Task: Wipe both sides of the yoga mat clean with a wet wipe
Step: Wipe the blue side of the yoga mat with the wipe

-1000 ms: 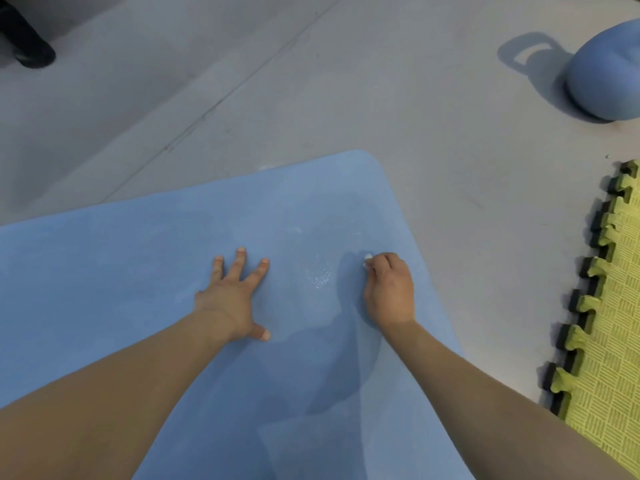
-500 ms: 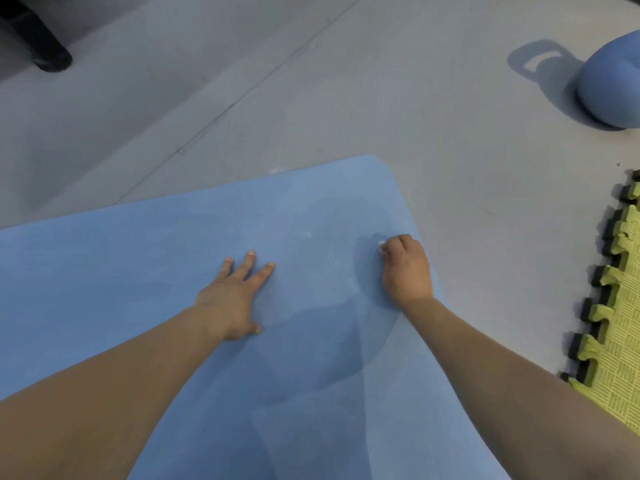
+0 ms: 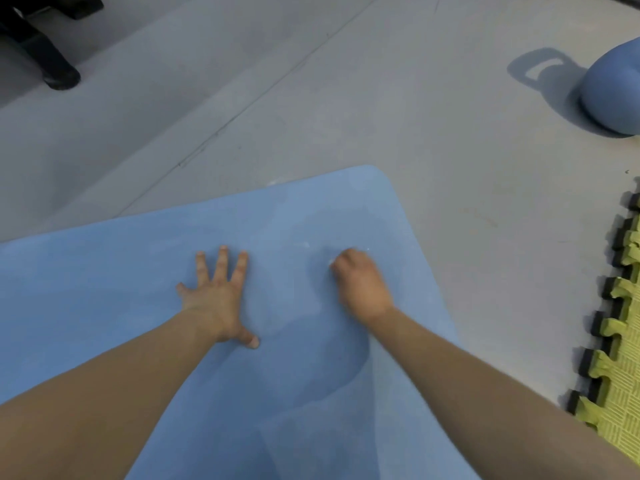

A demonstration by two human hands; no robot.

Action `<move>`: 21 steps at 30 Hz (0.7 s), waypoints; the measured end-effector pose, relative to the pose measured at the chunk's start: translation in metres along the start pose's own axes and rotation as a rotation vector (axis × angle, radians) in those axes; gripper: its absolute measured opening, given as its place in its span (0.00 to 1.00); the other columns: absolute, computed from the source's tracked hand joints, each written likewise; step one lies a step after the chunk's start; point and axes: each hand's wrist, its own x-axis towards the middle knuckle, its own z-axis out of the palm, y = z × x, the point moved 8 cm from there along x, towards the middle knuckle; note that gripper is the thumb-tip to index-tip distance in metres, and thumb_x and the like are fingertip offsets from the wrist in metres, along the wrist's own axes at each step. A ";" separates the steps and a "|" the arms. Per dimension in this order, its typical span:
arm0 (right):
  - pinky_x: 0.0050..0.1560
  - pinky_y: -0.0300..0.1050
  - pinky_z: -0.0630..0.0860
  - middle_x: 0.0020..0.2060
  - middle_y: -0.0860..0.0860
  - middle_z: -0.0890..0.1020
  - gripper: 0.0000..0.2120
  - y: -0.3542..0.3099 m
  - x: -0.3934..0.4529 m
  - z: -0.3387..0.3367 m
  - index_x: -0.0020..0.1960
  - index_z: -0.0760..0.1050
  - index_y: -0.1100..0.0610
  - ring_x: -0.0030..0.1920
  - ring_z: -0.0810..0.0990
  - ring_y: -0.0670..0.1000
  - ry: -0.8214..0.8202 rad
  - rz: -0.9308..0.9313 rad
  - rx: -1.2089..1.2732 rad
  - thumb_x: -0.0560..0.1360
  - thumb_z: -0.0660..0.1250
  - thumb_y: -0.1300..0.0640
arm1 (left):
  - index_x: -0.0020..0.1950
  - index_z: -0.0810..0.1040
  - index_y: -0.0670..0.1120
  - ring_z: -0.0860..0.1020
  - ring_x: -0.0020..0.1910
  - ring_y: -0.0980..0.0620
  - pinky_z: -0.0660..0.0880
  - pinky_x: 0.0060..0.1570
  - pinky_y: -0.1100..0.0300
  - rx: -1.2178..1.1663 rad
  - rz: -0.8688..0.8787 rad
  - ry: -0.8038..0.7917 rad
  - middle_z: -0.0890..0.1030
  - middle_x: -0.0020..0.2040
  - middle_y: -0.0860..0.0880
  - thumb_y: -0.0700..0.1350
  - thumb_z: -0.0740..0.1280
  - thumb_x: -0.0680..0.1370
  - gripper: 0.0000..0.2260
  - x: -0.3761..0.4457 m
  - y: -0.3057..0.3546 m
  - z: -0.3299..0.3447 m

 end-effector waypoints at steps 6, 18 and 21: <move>0.40 0.55 0.76 0.41 0.61 0.78 0.06 0.086 0.001 -0.038 0.42 0.78 0.63 0.40 0.77 0.64 0.246 0.461 0.010 0.69 0.64 0.69 | 0.74 0.26 0.66 0.29 0.77 0.40 0.62 0.69 0.28 -0.133 0.021 -0.059 0.22 0.75 0.56 0.71 0.80 0.51 0.72 0.011 -0.011 0.003; 0.43 0.53 0.75 0.41 0.60 0.77 0.05 -0.072 0.030 0.034 0.44 0.76 0.62 0.41 0.76 0.61 -0.077 -0.217 0.118 0.68 0.68 0.67 | 0.79 0.39 0.66 0.46 0.80 0.42 0.68 0.69 0.39 0.014 0.021 0.066 0.40 0.81 0.54 0.73 0.73 0.62 0.56 0.019 -0.021 -0.018; 0.40 0.54 0.75 0.39 0.62 0.76 0.05 0.034 0.048 -0.005 0.41 0.76 0.63 0.39 0.76 0.63 0.097 0.105 -0.010 0.67 0.68 0.70 | 0.79 0.36 0.63 0.37 0.79 0.37 0.63 0.70 0.31 0.011 0.003 0.054 0.32 0.80 0.51 0.71 0.78 0.57 0.64 0.027 -0.020 -0.023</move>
